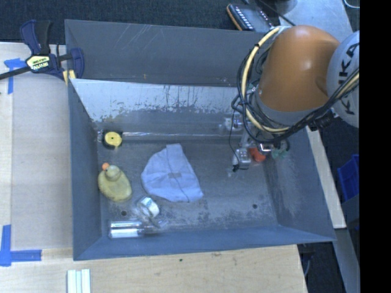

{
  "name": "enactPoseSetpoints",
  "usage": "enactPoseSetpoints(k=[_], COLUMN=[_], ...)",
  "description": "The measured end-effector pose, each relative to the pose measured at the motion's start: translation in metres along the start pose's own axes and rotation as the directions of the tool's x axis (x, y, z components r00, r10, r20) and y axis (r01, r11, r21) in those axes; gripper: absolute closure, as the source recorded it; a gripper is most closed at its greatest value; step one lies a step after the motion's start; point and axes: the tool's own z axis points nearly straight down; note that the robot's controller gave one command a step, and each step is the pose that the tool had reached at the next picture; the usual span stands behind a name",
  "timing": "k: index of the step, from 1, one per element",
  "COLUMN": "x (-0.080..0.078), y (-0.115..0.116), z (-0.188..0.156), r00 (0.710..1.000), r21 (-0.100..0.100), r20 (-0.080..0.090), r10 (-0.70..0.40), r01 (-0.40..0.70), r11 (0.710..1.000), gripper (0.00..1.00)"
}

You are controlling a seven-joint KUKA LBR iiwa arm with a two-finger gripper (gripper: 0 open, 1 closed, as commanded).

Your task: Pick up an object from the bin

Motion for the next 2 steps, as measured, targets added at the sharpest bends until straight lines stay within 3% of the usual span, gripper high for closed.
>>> enactPoseSetpoints(k=[1,2], x=[-0.002,0.027], y=[0.0,0.06], z=[-0.005,0.105], r00=[1.0,0.99], r21=[0.0,0.0], r20=[0.009,0.007], r10=[0.0,-0.14], r01=[0.0,0.14], r11=[1.0,0.99], gripper=[0.0,0.0])
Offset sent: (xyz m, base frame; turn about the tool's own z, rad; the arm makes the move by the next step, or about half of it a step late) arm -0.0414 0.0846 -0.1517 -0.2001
